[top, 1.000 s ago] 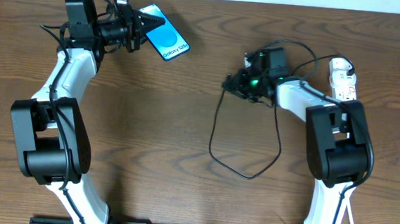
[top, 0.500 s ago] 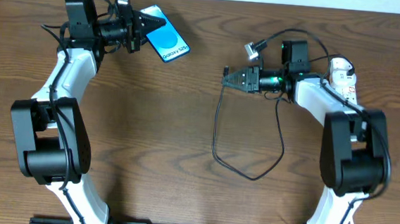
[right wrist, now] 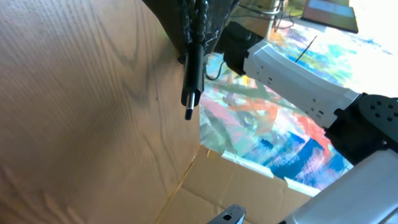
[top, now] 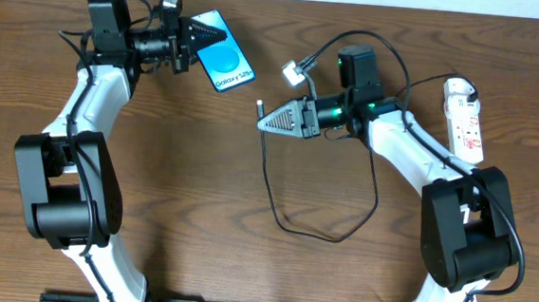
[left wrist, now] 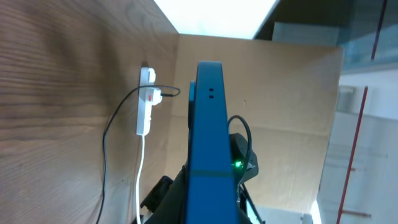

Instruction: Plug charger to phone and switch on socket

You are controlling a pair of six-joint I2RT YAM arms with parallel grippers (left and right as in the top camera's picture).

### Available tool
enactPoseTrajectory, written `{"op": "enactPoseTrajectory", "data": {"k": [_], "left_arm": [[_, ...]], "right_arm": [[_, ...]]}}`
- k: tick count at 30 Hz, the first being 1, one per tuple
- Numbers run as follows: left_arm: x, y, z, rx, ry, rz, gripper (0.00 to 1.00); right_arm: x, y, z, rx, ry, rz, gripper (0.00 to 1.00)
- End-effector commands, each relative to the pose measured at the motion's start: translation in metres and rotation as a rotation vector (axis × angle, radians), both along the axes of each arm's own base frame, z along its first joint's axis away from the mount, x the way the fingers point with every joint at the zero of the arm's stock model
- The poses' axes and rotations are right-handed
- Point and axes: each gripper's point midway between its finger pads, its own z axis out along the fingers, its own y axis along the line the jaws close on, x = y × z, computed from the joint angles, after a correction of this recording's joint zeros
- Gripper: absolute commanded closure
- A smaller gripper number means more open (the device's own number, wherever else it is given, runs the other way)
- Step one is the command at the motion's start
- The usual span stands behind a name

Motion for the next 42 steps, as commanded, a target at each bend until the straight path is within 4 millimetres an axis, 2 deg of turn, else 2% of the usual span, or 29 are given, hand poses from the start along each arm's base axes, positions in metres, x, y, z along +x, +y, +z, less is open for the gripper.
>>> {"op": "enactPoseTrajectory", "data": {"k": [1, 7, 12, 19, 30, 32, 36, 42], "left_arm": [[-0.017, -0.004, 0.017, -0.024, -0.129, -0.111, 0.92], [-0.021, -0.005, 0.018, -0.026, -0.175, -0.135, 0.92], [-0.022, -0.006, 0.018, -0.016, -0.220, -0.139, 0.93], [-0.022, -0.006, 0.018, -0.014, -0.229, -0.142, 0.93], [-0.023, -0.012, 0.018, -0.014, -0.233, -0.154, 0.93], [-0.024, -0.016, 0.018, -0.015, -0.237, -0.162, 0.93], [-0.027, -0.024, 0.018, -0.015, -0.247, -0.183, 0.93], [-0.027, -0.026, 0.018, -0.015, -0.247, -0.185, 0.93]], "right_arm": [[-0.007, 0.001, 0.007, 0.021, 0.004, 0.028, 0.99], [-0.011, 0.004, 0.010, 0.039, -0.005, 0.053, 0.99], [-0.029, 0.013, 0.021, 0.125, -0.026, 0.170, 0.99], [-0.032, 0.021, 0.011, 0.115, 0.004, 0.189, 0.99], [-0.027, 0.024, 0.016, 0.138, -0.060, 0.193, 0.99], [-0.025, 0.024, 0.013, 0.136, -0.053, 0.192, 0.99], [-0.020, 0.027, -0.006, 0.111, 0.016, 0.188, 0.99], [-0.013, 0.022, -0.008, 0.115, 0.003, 0.170, 0.99]]}}
